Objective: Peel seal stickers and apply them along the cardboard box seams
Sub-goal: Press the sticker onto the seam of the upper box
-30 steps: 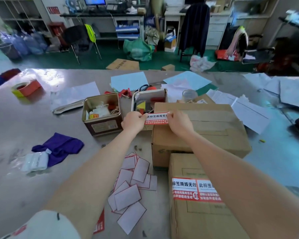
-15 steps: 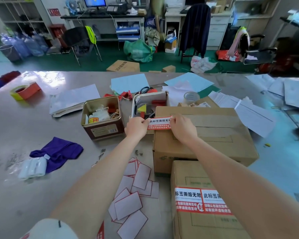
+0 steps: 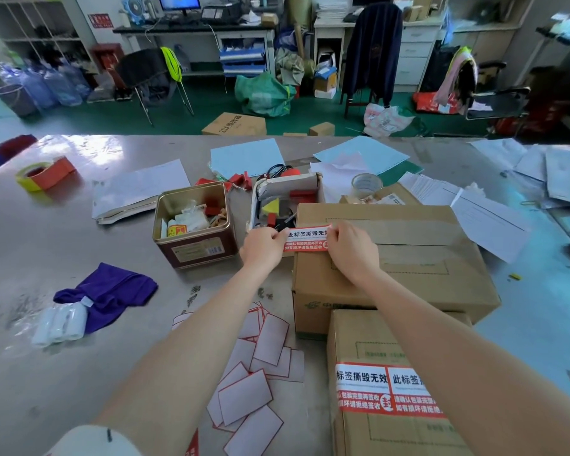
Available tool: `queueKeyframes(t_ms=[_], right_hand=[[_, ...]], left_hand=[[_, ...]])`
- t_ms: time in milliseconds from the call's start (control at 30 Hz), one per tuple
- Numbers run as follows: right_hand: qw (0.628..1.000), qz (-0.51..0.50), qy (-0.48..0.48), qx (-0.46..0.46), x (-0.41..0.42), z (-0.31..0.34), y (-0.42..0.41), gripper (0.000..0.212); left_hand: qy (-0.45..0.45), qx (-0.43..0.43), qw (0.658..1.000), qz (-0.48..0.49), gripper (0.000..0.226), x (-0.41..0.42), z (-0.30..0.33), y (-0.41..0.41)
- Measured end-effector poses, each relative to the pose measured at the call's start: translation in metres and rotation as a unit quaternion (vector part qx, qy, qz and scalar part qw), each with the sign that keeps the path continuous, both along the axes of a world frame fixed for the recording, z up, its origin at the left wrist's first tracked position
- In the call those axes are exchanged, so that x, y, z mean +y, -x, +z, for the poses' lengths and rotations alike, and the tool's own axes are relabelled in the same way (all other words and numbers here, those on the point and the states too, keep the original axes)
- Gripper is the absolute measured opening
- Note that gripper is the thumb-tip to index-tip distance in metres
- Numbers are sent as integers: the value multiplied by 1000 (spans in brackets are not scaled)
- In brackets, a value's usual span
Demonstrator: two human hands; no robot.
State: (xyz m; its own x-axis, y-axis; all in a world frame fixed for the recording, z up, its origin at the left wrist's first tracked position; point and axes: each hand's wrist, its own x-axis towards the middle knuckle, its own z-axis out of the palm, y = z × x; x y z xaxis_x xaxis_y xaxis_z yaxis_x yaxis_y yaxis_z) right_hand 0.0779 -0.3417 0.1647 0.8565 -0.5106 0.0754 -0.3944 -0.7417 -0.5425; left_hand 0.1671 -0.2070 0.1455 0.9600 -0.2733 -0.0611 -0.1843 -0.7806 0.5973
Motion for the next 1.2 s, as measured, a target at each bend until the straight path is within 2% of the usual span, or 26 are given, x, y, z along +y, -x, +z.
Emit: queueKeyframes(t_ms=[267,433,500,600,633,700,767,867,933,1000,1067,1200], right_hand=[[1000,2,-5,7,0,0,1,27],[1000,8,-15,14,-1,1,0,25],[1000,10,-17,17,-2,2,0,25],[1000,14,-20,14,-2,2,0,26],[1000,16,-24,11,-2,2,0,27],[999,16,-35,-1,-2,2,1,31],[999,17,-42,-21,-1,1,3,34],[997,16,-53,-55,0,-2,6,30],[996,18,-55,-75,0,-3,7,29],[994,16,-61,-89,0,-3,7,31],[993,12,-71,-96,-2,-3,7,33],[992,0,-76,-99,-3,-4,7,43]], left_hand=[[23,19,999,22,52,-6,-9,9],[91,92,989,70,53,-18,-20,19],[35,92,992,78,55,-19,-19,18],[-97,117,984,92,75,-4,-20,13],[-110,134,981,92,77,3,-23,12],[-56,134,986,82,59,11,-27,12],[38,74,995,48,40,13,-24,16],[72,-46,993,-82,42,13,-6,30],[37,-92,979,-178,46,15,2,38],[-6,-84,969,-232,52,18,3,44],[-54,-68,965,-249,59,21,3,47],[-142,-106,948,-265,71,21,1,53]])
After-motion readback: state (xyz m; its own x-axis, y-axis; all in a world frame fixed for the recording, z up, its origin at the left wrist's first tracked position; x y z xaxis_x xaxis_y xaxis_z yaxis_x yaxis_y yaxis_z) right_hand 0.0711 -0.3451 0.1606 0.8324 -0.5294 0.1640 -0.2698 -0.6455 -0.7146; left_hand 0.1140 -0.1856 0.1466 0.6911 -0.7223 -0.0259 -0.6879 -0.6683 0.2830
